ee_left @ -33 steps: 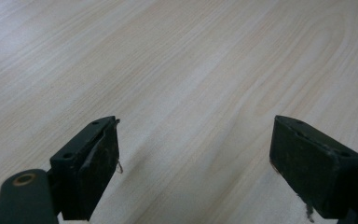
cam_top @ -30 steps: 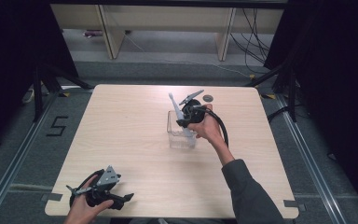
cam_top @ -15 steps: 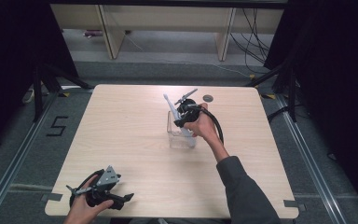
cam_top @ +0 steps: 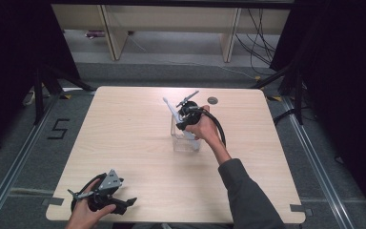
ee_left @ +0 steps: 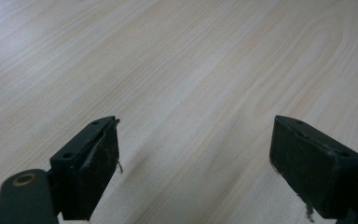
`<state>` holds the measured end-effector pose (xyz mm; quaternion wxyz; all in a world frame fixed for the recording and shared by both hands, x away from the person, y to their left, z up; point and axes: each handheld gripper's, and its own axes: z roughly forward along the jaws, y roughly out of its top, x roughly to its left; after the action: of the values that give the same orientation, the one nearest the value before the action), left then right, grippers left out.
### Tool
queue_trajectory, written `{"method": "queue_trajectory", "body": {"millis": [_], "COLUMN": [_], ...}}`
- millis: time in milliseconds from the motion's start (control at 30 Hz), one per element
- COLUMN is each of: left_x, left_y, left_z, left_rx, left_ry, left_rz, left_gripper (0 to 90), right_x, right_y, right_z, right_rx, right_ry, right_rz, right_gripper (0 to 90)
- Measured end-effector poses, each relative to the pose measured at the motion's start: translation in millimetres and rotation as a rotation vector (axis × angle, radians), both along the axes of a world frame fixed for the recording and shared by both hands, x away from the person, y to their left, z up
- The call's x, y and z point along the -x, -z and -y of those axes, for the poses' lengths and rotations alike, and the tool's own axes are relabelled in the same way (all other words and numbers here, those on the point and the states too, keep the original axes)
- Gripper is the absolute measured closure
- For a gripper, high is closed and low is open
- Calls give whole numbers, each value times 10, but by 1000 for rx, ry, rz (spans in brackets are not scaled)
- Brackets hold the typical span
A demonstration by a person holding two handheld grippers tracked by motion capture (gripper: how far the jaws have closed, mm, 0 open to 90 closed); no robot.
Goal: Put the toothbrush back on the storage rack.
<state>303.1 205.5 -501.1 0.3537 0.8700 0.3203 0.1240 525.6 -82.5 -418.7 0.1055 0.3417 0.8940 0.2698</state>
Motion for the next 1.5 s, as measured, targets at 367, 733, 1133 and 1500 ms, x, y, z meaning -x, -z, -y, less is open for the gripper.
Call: {"method": "queue_trajectory", "body": {"millis": [367, 733, 1133, 1500], "left_x": [-1, -4, -5, -7], "left_y": [1, -4, -2, 0], "left_z": [-2, -10, -10, -13], "left_rx": [-7, -24, -22, -23], "left_ry": [-3, 6, 4, 3], "left_rz": [-1, -1, -1, -1], "left_gripper": [153, 153, 153, 154], "right_x": [171, 341, 427, 516], "right_y": [-138, -216, -270, -314], "right_z": [120, 287, 433, 505], "right_rx": [-31, -113, -178, -225], "right_ry": [21, -55, -35, -11], "right_rz": [33, 128, 153, 195], "right_gripper": [563, 479, 419, 368]}}
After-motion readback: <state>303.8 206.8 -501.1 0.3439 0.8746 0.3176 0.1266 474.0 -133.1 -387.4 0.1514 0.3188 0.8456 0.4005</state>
